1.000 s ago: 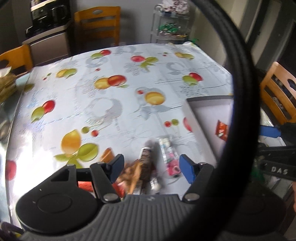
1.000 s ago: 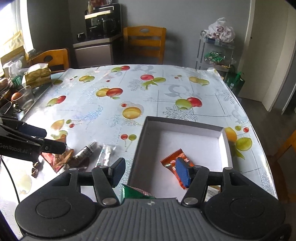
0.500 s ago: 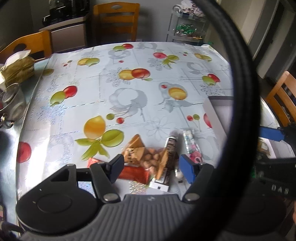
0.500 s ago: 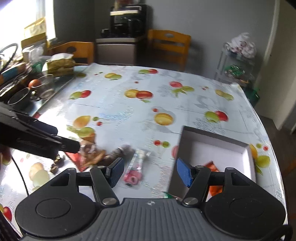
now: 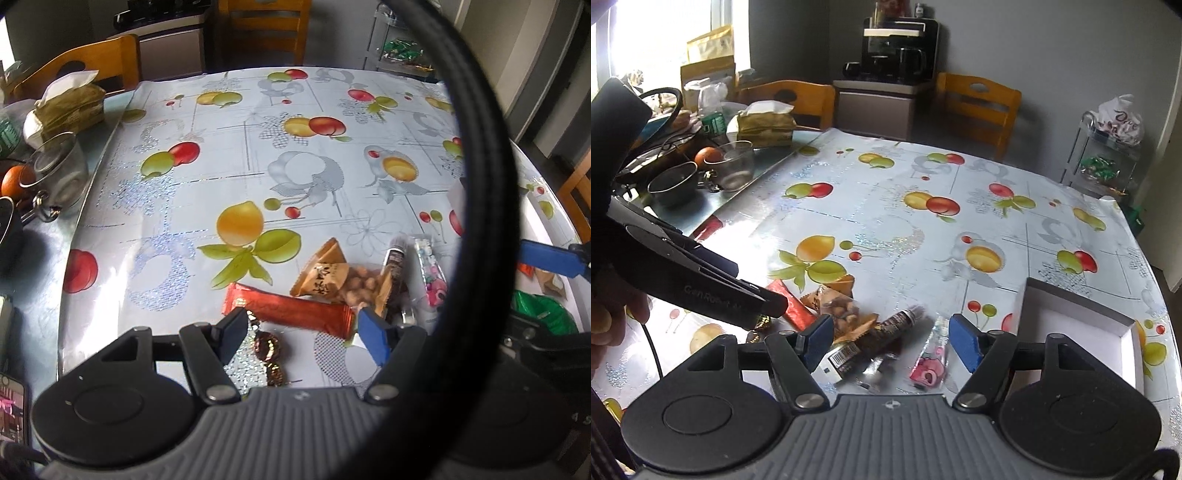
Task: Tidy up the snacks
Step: 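Move both tools back over the remaining snack pile, then grasp the wrapped brown chocolates with the left tool while the right tool grasps the peanut pastry packet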
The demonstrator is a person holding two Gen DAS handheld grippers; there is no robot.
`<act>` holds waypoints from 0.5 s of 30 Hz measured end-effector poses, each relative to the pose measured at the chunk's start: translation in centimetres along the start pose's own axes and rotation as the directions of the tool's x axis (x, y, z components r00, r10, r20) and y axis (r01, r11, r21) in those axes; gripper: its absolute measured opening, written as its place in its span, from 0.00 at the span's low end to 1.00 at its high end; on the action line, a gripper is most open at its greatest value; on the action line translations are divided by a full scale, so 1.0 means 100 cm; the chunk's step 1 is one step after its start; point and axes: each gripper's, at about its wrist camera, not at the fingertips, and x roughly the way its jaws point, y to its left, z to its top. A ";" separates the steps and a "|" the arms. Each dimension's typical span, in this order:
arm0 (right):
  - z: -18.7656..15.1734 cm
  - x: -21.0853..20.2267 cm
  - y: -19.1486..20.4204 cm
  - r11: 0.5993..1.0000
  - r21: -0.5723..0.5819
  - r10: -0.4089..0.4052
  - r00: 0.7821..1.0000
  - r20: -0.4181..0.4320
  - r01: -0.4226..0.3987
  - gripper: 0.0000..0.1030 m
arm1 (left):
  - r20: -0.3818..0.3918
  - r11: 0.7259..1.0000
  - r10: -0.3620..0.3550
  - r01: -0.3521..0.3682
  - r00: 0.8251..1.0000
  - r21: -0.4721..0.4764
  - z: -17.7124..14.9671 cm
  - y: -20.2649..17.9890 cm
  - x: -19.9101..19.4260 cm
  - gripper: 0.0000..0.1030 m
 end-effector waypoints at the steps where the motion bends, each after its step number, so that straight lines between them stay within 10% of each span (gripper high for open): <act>1: 0.001 0.001 0.001 1.000 -0.001 0.005 1.000 -0.003 -0.005 0.67 | 0.000 1.000 0.001 -0.001 1.000 -0.003 -0.001 0.001 0.000 0.64; 15: 0.021 0.020 0.016 0.998 -0.047 0.034 0.999 -0.039 -0.035 0.69 | -0.001 0.996 0.025 -0.025 1.000 -0.088 -0.010 0.030 0.002 0.64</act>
